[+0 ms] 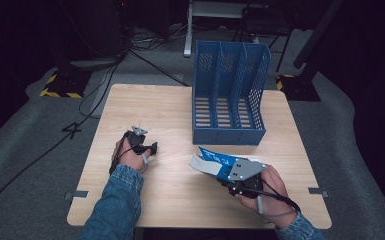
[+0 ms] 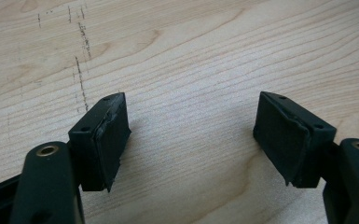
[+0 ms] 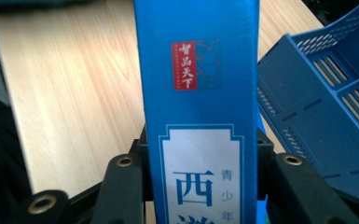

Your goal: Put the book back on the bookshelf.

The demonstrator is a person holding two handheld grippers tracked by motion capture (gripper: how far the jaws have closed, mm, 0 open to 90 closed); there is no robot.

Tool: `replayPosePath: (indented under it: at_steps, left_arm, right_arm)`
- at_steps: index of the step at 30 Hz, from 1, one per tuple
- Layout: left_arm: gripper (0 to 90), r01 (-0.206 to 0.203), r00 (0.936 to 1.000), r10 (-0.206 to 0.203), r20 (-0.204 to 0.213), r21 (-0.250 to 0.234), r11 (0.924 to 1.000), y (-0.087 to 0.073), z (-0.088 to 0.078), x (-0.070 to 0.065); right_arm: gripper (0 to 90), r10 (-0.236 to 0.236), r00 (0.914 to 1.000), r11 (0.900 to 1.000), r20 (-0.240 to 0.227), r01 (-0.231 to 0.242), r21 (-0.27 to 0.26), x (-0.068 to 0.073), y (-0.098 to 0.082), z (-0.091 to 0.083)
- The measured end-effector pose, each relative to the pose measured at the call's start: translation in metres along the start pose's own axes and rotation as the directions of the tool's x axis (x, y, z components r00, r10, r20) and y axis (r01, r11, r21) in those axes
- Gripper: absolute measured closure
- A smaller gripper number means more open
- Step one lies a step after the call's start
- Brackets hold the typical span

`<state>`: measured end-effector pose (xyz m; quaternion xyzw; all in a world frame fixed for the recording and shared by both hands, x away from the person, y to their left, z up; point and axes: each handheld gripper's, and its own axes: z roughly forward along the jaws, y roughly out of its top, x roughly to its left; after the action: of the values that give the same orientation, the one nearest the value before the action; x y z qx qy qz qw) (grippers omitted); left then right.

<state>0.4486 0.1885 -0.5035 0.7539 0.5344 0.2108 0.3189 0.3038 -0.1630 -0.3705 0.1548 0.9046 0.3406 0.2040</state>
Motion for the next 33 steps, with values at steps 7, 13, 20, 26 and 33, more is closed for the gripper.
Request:
replayPosePath:
  at_steps: [7,13,20,26,33]
  left_arm:
    - [26.5,0.000,1.0000,0.000,-0.001,-0.001,1.0000,0.000,0.000,0.000]
    - [26.5,0.000,1.0000,0.000,0.001,0.001,1.0000,0.000,0.000,0.000]
    - [26.5,0.000,1.0000,0.000,0.001,0.001,1.0000,0.000,0.000,0.000]
    - [26.5,-0.001,1.0000,0.001,0.001,0.001,1.0000,0.000,0.000,0.000]
    - [26.6,0.000,1.0000,0.000,0.004,0.003,1.0000,0.000,-0.001,0.000]
  right_arm:
    - [61.2,0.108,0.9912,0.989,-0.077,-0.115,-0.089,-0.018,0.006,-0.020]
    - [61.3,0.207,0.9686,0.958,-0.138,-0.229,-0.170,-0.036,0.005,-0.035]
    - [61.4,0.269,0.9477,0.926,-0.171,-0.304,-0.226,-0.052,0.003,-0.046]
    - [61.5,0.322,0.9240,0.887,-0.206,-0.371,-0.274,-0.067,0.005,-0.052]
    - [61.5,0.354,0.9080,0.851,-0.224,-0.412,-0.326,-0.079,0.012,-0.050]
